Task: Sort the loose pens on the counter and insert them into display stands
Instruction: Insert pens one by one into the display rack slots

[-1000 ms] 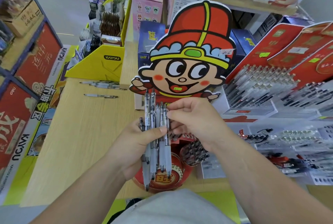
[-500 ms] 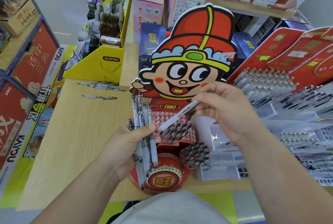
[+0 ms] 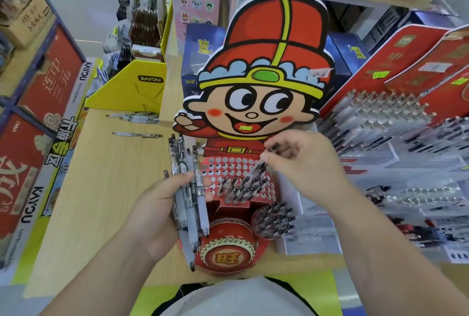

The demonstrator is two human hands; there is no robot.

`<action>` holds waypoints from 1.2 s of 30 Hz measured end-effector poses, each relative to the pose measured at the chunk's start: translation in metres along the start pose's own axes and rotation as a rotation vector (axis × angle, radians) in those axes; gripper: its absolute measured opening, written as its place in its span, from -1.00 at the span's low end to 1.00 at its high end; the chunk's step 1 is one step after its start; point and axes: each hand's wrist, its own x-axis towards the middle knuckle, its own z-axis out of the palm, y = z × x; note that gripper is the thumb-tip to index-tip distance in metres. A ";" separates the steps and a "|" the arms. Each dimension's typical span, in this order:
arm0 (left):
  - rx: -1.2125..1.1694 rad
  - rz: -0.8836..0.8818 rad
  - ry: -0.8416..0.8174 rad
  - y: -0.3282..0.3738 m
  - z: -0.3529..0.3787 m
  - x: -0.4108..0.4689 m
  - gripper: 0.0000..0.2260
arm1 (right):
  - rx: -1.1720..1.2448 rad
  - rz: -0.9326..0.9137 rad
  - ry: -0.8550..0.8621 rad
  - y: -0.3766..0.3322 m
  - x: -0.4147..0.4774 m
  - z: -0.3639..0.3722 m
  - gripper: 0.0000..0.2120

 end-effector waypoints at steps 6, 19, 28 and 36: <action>0.016 -0.004 0.031 0.000 0.003 0.001 -0.71 | -0.029 -0.008 -0.104 0.003 0.010 0.005 -0.84; 0.053 -0.022 0.022 0.000 0.007 -0.002 -0.81 | -0.178 -0.121 -0.136 0.001 0.014 0.005 -0.84; 0.006 -0.005 0.050 -0.002 0.008 0.006 -0.60 | -0.142 -0.116 -0.183 0.009 0.016 0.011 -0.82; 0.011 -0.014 0.043 -0.003 0.006 0.008 -0.54 | -0.040 -0.132 -0.296 0.019 0.016 0.009 -0.80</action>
